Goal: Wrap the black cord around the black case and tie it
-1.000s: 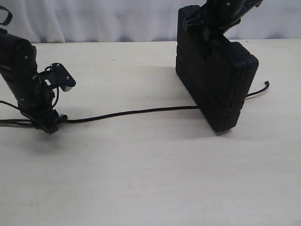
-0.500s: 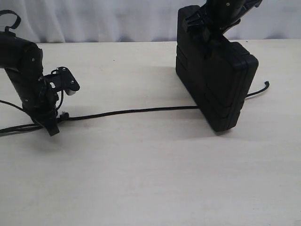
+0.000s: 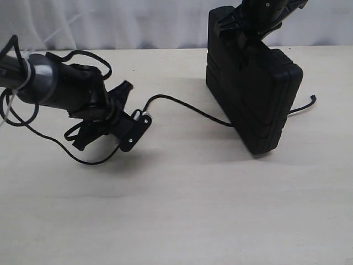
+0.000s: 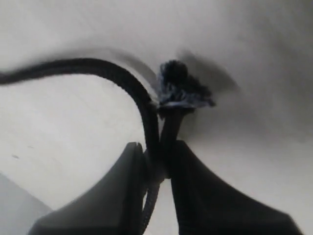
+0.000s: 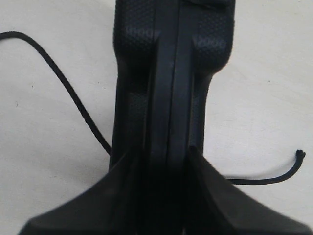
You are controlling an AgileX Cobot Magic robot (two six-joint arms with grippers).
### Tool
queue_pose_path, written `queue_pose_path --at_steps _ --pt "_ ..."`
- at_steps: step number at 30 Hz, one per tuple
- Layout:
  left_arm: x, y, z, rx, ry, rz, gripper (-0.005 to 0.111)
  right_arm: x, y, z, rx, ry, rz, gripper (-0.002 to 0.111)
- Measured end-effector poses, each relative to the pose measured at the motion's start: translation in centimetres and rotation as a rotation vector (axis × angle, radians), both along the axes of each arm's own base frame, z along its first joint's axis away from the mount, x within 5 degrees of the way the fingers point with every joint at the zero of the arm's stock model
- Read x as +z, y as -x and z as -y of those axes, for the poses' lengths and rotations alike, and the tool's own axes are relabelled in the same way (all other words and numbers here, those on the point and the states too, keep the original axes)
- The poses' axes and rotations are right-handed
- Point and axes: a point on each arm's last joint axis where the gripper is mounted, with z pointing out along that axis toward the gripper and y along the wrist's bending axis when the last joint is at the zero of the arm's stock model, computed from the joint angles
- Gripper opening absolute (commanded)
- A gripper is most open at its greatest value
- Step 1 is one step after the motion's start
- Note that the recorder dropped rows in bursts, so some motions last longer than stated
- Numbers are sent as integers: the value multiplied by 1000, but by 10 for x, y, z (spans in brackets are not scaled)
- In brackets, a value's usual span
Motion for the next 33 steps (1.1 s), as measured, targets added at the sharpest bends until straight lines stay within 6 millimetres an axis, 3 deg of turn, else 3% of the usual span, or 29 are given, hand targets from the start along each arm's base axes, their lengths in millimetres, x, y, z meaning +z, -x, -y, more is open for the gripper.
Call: queue_pose_path --at_steps 4,8,9,13,17,22,26,29,30,33 --pt "3 1 16 -181 -45 62 29 0 0 0 0 0 0 4" --pt "4 1 21 -241 -47 81 62 0 0 0 0 0 0 4" --pt "4 1 21 -241 -41 82 65 0 0 0 0 0 0 4" --pt "6 1 20 -160 -4 87 67 0 0 0 0 0 0 4" --pt "23 1 17 53 124 127 67 0 0 0 0 0 0 4" --pt "56 1 11 379 388 200 67 0 0 0 0 0 0 4" --pt "75 1 0 758 590 264 67 0 0 0 0 0 0 4" --pt "79 -6 -21 1217 794 261 67 0 0 0 0 0 0 4" --pt "74 -9 -39 1524 900 166 67 0 0 0 0 0 0 4" --pt "59 -14 -61 1936 1084 -152 67 -1 0 0 0 1 -2 4"
